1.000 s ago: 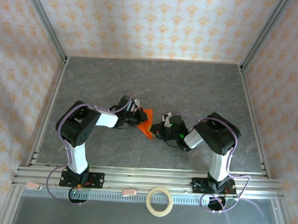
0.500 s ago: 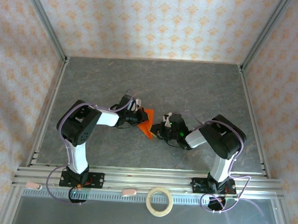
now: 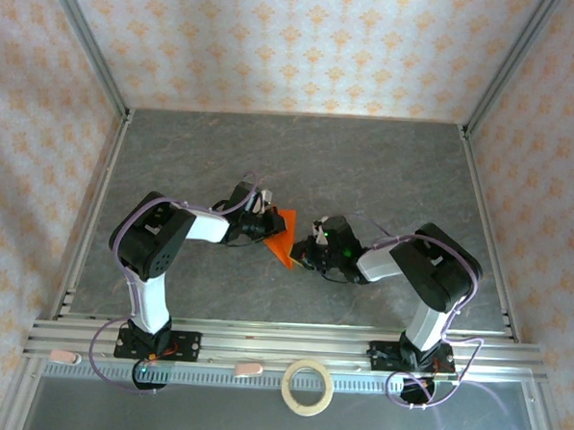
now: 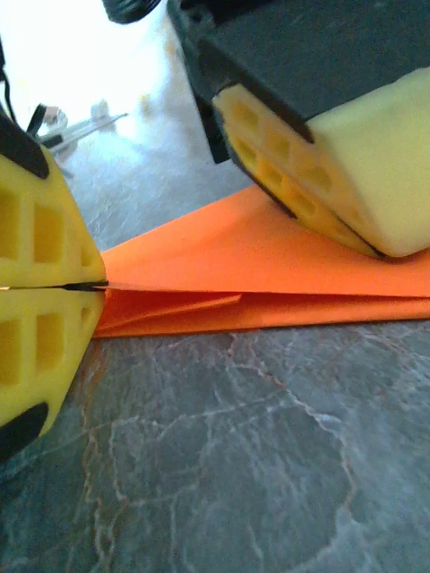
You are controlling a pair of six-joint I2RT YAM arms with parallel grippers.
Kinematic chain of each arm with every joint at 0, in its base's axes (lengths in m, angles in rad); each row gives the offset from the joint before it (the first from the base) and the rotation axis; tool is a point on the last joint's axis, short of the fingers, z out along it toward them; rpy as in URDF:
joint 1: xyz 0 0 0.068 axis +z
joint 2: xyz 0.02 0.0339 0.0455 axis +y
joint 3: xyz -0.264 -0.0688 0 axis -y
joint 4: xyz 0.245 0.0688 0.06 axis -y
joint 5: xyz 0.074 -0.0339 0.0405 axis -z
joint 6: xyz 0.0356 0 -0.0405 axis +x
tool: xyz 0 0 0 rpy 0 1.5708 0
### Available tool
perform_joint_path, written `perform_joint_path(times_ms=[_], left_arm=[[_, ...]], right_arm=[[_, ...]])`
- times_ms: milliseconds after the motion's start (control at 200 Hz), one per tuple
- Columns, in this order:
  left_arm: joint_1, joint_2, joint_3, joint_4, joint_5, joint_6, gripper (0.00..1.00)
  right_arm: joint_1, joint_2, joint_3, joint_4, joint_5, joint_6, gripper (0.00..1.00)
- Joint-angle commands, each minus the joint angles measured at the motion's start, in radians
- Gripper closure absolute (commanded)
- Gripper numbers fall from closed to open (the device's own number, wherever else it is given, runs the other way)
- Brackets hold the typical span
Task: Fold a paper plane with a square sheet of paper (pick it up from the middle)
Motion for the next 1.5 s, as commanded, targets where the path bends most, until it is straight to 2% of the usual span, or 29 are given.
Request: perform_joint_path(times_ms=[0,190,290,540,641,716,906,1141,1256,1341,1491], left_arm=[[-0.003,0.053,-0.037,-0.075,-0.072,0.034,1.0],[-0.003,0.05,-0.041,-0.063,-0.072,0.025,1.0],[-0.003,0.047,-0.047,-0.057,-0.072,0.02,1.0],[-0.003,0.045,-0.059,-0.045,-0.075,0.013,1.0],[-0.003,0.042,-0.061,-0.045,-0.078,0.01,1.0],[-0.003,0.04,-0.063,-0.044,-0.08,0.008,1.0],[-0.004,0.037,-0.064,-0.039,-0.077,0.005,1.0],[-0.004,0.034,-0.069,-0.038,-0.076,0.002,1.0],[-0.004,0.032,-0.07,-0.035,-0.077,0.002,1.0],[-0.003,0.033,-0.072,-0.034,-0.078,-0.002,1.0],[-0.005,0.0,-0.084,-0.026,-0.083,-0.01,1.0]], right_arm=[[0.027,-0.013,-0.018,-0.107,-0.021,-0.017,0.98],[0.035,-0.024,-0.021,-0.13,-0.031,-0.018,0.88],[0.035,-0.029,-0.023,-0.135,-0.032,-0.013,0.87],[0.039,-0.035,-0.024,-0.167,-0.038,-0.029,1.0],[0.042,-0.036,-0.026,-0.169,-0.044,-0.029,1.0],[0.041,-0.049,-0.024,-0.19,-0.034,-0.031,0.91],[0.043,-0.089,-0.025,-0.228,-0.001,-0.052,0.87],[0.044,-0.077,-0.032,-0.248,0.028,-0.055,1.0],[0.044,-0.081,-0.035,-0.233,0.013,-0.047,1.0],[0.044,-0.098,-0.04,-0.211,0.006,-0.039,0.89],[0.045,-0.121,-0.038,-0.235,0.03,-0.051,0.83]])
